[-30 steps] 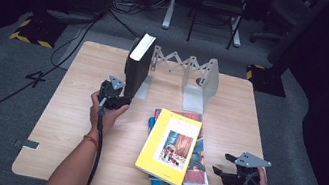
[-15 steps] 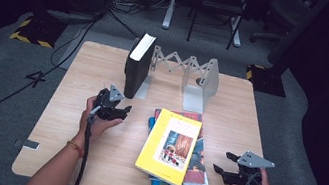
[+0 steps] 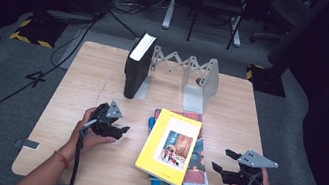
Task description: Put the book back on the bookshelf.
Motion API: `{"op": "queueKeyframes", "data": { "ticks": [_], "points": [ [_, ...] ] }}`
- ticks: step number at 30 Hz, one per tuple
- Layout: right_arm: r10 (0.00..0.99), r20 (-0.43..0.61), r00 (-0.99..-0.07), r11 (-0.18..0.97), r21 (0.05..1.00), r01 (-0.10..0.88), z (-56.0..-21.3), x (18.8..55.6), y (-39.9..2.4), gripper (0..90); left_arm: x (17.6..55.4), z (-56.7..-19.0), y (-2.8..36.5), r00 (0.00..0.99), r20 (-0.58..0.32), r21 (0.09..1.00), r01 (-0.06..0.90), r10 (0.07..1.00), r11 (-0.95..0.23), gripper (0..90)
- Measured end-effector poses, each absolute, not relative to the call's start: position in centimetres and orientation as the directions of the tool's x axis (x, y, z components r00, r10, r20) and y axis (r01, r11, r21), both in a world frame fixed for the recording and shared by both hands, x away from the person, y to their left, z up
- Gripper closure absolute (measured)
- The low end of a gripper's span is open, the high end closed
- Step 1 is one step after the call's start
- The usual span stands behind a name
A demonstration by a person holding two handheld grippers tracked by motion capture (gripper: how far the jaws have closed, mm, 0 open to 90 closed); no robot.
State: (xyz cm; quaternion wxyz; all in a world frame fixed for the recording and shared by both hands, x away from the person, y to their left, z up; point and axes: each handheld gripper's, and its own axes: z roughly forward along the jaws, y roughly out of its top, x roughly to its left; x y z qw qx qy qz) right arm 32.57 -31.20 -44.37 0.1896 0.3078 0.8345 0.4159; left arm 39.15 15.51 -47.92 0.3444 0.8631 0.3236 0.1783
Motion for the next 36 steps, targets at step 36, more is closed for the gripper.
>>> {"op": "queueKeyframes", "data": {
  "ticks": [36],
  "points": [
    [0.559,0.151,-0.816,0.499,0.724,0.476,-45.1,34.6,-22.7,13.8,35.1,-50.3,15.2,0.818,0.000,0.691,0.416,0.575,-0.591,21.4]
  ]
}}
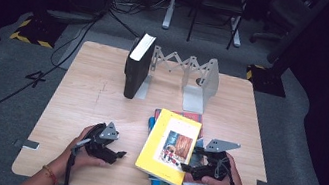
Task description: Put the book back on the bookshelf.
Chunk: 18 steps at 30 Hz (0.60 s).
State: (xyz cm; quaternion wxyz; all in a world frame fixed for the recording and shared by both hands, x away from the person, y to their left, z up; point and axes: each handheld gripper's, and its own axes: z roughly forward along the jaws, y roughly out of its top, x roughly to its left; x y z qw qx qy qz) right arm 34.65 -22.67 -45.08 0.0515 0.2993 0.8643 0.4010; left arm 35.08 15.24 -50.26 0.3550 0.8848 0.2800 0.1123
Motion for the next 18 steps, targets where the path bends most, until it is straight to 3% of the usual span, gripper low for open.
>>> {"op": "queueKeyframes", "data": {
  "ticks": [18],
  "points": [
    [0.544,0.121,-0.830,0.563,0.681,0.468,-44.6,36.4,-21.4,8.9,35.4,-47.8,11.7,0.838,0.009,0.761,0.348,0.546,-0.547,25.6]
  ]
}}
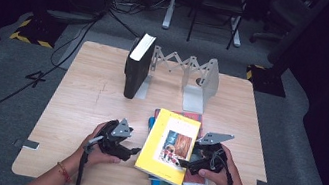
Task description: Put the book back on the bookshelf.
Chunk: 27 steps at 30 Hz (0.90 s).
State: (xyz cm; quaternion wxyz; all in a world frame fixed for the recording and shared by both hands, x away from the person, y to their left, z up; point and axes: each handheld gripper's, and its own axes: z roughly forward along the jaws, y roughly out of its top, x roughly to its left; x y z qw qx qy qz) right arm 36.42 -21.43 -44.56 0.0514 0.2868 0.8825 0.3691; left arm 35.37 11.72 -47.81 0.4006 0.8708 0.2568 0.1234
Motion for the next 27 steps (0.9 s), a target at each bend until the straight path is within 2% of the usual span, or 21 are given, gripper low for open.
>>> {"op": "queueKeyframes", "data": {
  "ticks": [3,12,15,18,27],
  "points": [
    [0.549,0.142,-0.824,0.548,0.683,0.483,-44.7,37.0,-21.5,8.2,35.4,-47.5,11.7,0.838,-0.009,0.770,0.354,0.545,-0.531,25.9],
    [0.549,0.120,-0.827,0.549,0.695,0.465,-44.9,37.7,-20.8,2.8,35.5,-47.7,11.7,0.840,-0.022,0.769,0.361,0.543,-0.527,26.2],
    [0.551,0.094,-0.829,0.544,0.713,0.443,-44.8,37.6,-20.6,5.1,35.5,-47.8,11.7,0.837,-0.022,0.767,0.364,0.547,-0.527,26.4],
    [0.556,0.064,-0.828,0.538,0.733,0.417,-44.5,37.1,-20.6,13.3,35.5,-47.8,11.7,0.837,-0.022,0.768,0.364,0.547,-0.526,26.7],
    [0.528,0.048,-0.848,0.526,0.765,0.371,-43.9,36.9,-20.5,22.8,35.5,-47.9,11.6,0.834,-0.023,0.769,0.368,0.552,-0.523,26.9]
  ]
}}
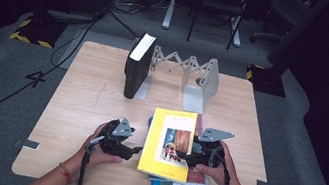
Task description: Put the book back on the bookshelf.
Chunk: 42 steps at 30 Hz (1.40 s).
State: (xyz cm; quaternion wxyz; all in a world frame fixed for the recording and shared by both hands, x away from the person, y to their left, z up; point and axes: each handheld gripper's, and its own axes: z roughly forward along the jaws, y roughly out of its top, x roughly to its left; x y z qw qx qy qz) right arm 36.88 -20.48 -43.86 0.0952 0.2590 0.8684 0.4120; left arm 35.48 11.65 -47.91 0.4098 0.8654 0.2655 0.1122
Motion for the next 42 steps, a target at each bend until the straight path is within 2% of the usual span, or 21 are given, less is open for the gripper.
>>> {"op": "queueKeyframes", "data": {
  "ticks": [6,10,14,18,20,24,29,34,42],
  "points": [
    [0.532,0.042,-0.846,0.542,0.751,0.377,-44.0,37.2,-20.2,23.8,35.3,-48.0,11.6,0.839,-0.039,0.769,0.372,0.542,-0.520,30.7],
    [0.554,0.034,-0.832,0.573,0.709,0.410,-43.7,36.8,-20.8,21.5,35.0,-48.2,11.2,0.851,-0.018,0.752,0.357,0.524,-0.554,31.1],
    [0.549,0.111,-0.828,0.595,0.644,0.481,-43.7,36.4,-21.8,18.3,34.6,-48.5,10.4,0.868,0.006,0.733,0.334,0.497,-0.593,29.7],
    [0.509,0.179,-0.842,0.620,0.602,0.503,-43.8,36.3,-21.9,18.1,34.2,-48.5,9.8,0.871,0.033,0.724,0.318,0.491,-0.613,30.9],
    [0.489,0.189,-0.851,0.639,0.586,0.498,-43.8,36.2,-21.5,14.4,34.4,-48.6,9.9,0.871,0.021,0.723,0.326,0.491,-0.609,30.3],
    [0.490,0.179,-0.853,0.664,0.558,0.498,-43.6,36.4,-20.9,12.7,34.3,-48.5,9.7,0.871,0.029,0.717,0.323,0.490,-0.617,30.2],
    [0.492,0.164,-0.855,0.640,0.597,0.483,-43.8,36.6,-20.9,13.7,34.3,-48.4,9.6,0.877,0.023,0.723,0.318,0.481,-0.613,30.5],
    [0.482,0.140,-0.865,0.620,0.642,0.450,-43.8,36.7,-21.0,20.2,34.5,-48.5,9.7,0.876,0.010,0.726,0.326,0.483,-0.606,30.2],
    [0.479,0.126,-0.869,0.578,0.700,0.419,-43.8,37.3,-20.9,23.3,34.7,-48.6,9.7,0.874,0.005,0.724,0.332,0.485,-0.605,30.0]
  ]
}}
